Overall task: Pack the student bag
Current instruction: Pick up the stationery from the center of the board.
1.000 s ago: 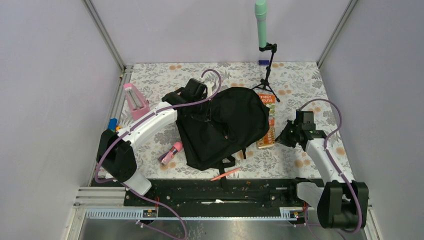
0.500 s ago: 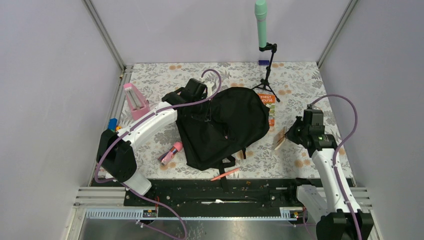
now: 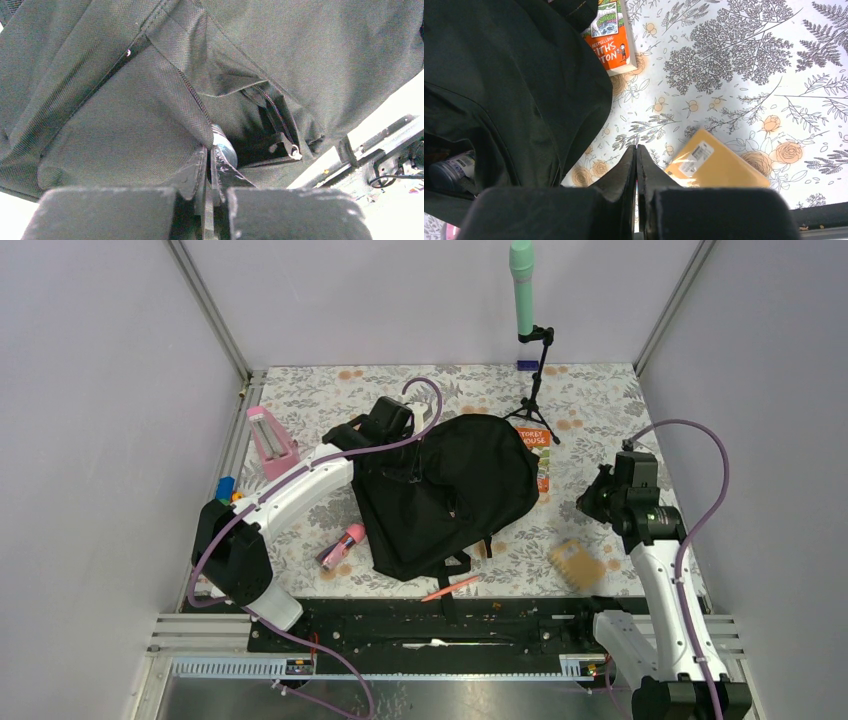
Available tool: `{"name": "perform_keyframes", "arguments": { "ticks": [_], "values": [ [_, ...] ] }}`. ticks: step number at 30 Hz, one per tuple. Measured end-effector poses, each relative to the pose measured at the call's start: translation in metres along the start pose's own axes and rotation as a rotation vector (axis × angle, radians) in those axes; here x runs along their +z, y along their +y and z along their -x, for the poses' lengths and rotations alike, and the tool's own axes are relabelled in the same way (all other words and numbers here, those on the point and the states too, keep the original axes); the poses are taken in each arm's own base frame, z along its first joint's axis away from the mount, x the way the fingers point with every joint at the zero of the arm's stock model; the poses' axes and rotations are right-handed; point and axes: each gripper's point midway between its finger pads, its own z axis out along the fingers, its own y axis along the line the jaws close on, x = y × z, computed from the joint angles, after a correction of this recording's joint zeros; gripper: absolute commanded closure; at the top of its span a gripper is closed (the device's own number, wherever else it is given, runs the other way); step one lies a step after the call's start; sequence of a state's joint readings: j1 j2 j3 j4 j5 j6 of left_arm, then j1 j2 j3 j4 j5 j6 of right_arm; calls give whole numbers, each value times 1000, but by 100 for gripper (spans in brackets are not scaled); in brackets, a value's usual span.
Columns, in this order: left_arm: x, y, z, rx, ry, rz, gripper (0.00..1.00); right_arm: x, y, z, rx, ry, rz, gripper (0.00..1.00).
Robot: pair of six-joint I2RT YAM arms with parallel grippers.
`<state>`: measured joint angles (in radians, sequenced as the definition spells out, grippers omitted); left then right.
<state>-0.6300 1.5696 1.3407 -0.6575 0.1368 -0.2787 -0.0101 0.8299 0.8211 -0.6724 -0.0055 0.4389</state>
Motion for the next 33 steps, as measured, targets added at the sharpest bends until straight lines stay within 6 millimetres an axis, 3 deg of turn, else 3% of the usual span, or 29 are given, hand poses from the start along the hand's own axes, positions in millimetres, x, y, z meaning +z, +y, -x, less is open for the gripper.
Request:
{"name": "perform_keyframes", "arguments": {
  "ticks": [2, 3, 7, 8, 11, 16, 21, 26, 33],
  "values": [
    [0, 0, 0, 0, 0, 0, 100, 4, 0, -3, -3, 21, -5, 100],
    [0, 0, 0, 0, 0, 0, 100, 7, -1, -4, -5, 34, -12, 91],
    [0, 0, 0, 0, -1, -1, 100, 18, -8, -11, -16, 83, -53, 44],
    [-1, 0, 0, 0, -2, -1, 100, 21, -11, -13, -21, 96, -66, 26],
    [-3, -1, 1, 1, -7, -5, 100, 28, -19, -23, -19, 129, -102, 4],
    [-6, -3, 2, 2, -11, -14, 100, 32, -55, -48, 26, 169, -248, 0],
    [-7, -5, 2, -1, -9, -24, 100, 23, -89, -63, 181, 165, -362, 0],
    [-9, -6, 2, -9, -7, -41, 100, 26, -88, -77, 256, 207, -357, 0],
    [-11, -6, 3, -15, -9, -49, 100, 36, -79, -125, 309, 373, -302, 4]
  ]
}}
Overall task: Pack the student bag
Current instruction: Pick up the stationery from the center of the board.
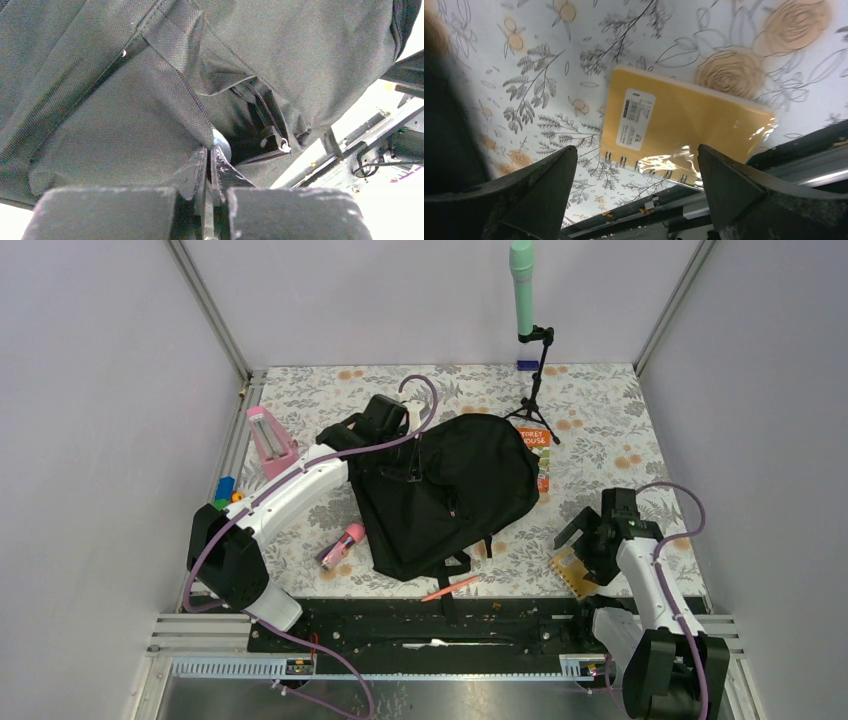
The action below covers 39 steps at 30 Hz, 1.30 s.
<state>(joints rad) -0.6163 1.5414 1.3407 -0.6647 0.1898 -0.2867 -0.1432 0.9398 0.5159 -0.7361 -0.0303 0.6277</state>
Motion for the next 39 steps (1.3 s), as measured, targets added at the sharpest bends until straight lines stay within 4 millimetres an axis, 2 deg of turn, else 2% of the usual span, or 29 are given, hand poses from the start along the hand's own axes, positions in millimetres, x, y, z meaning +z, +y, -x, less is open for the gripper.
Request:
{"name": "perform_keyframes", "arguments": {
  "ticks": [7, 19, 22, 27, 30, 34, 36, 39],
  "values": [
    [0, 0, 0, -4, 1, -6, 100, 6, 22, -22, -55, 46, 74, 7],
    [-1, 1, 1, -7, 0, -5, 100, 11, 86, -44, -97, 53, 231, 16],
    [-1, 1, 1, -8, -1, -5, 100, 12, 98, -48, -102, 43, 261, 15],
    [-1, 1, 1, -8, -2, -5, 100, 10, 93, -39, -125, -16, 214, 9],
    [-2, 2, 2, -9, -5, -4, 100, -1, 81, -28, -158, -82, 180, 0],
    [-5, 2, 4, -10, -14, -6, 100, -17, 74, -20, -213, -151, 196, 0],
    [-6, 1, 4, -9, -16, -10, 100, -16, 69, -21, -260, -142, 178, 0],
    [-7, 0, 4, -9, -16, -12, 100, -4, 60, -29, -336, -76, 106, 0]
  ]
}}
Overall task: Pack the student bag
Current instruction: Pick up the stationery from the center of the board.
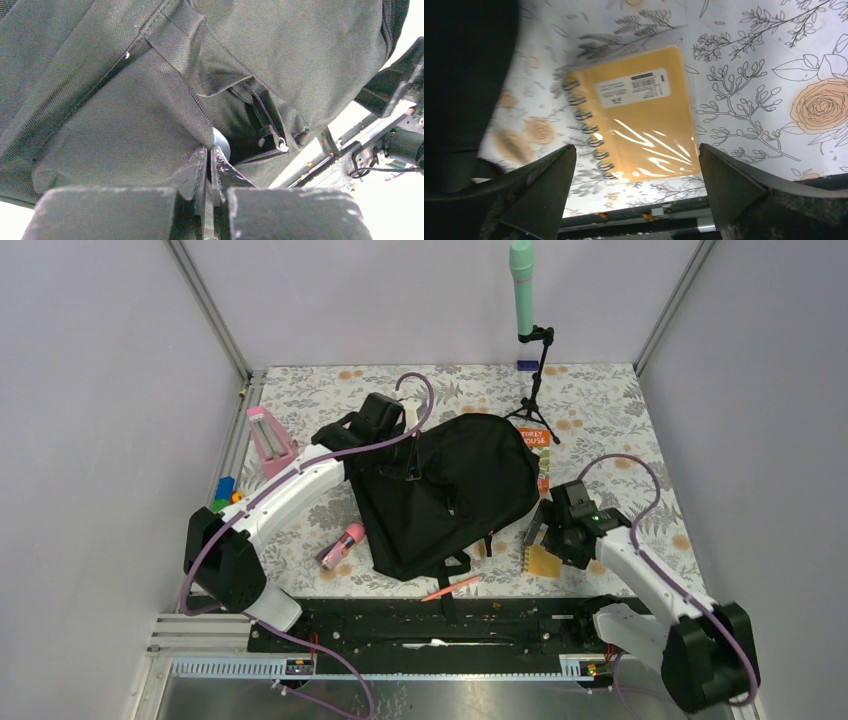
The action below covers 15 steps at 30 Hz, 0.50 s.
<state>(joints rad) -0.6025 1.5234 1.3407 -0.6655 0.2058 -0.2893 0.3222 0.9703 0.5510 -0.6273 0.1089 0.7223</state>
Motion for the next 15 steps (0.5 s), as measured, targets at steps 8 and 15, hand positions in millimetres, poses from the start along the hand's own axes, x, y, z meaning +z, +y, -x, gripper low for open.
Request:
{"name": "perform_keyframes", "arguments": {
  "ticks": [8, 15],
  "values": [
    [-4, -1, 2, 2, -12, -3, 100, 13, -7, -19, -102, 131, -49, 0],
    [-5, -1, 3, 1, -15, -4, 100, 14, -3, -18, -111, 130, -28, 0]
  ]
}}
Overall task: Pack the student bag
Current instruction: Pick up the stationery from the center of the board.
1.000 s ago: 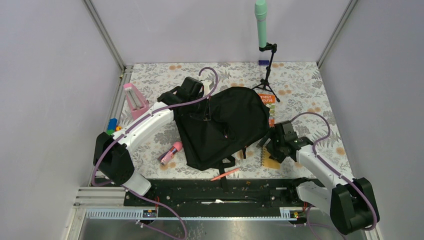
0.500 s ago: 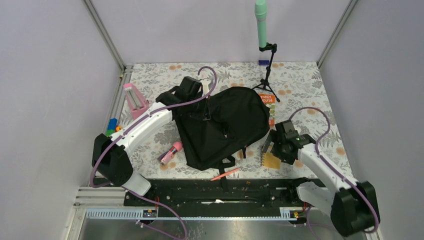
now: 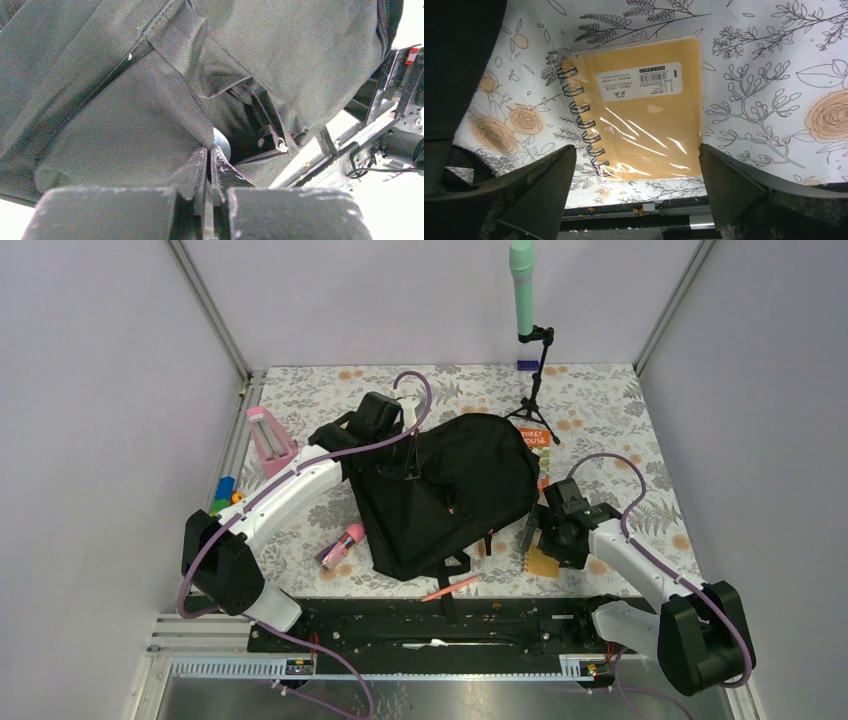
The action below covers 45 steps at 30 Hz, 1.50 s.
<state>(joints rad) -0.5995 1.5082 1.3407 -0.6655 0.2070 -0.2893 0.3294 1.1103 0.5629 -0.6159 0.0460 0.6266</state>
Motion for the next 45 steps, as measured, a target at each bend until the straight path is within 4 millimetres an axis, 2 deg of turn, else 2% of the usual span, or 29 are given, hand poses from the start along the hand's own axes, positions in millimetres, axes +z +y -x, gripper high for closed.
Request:
{"name": "perform_keyframes", "arguments": {
  "ticks": [4, 7, 11, 21, 24, 34, 40, 45],
  "values": [
    [0, 1, 0, -2, 0, 1, 100, -3, 1, -3, -66, -19, -39, 0],
    [0, 1, 0, -6, -1, 1, 100, -12, 9, 2, -130, -59, -56, 1],
    [0, 0, 0, -9, 1, -2, 100, -17, 19, 14, -184, -94, -98, 7],
    [0, -2, -1, -9, 4, -16, 100, 7, 24, -3, -299, 15, -237, 28],
    [0, -3, -1, -9, 5, -20, 100, 13, 22, -7, -301, 41, -265, 41],
    [-1, -3, 0, -9, 4, -20, 100, 14, 24, -8, -293, 41, -267, 100],
    [-1, -3, 0, -8, 3, -20, 100, 9, 25, -8, -298, 35, -246, 100],
    [-1, -3, 0, -9, 2, -19, 100, -13, 30, -1, -289, -21, -175, 100]
  ]
}}
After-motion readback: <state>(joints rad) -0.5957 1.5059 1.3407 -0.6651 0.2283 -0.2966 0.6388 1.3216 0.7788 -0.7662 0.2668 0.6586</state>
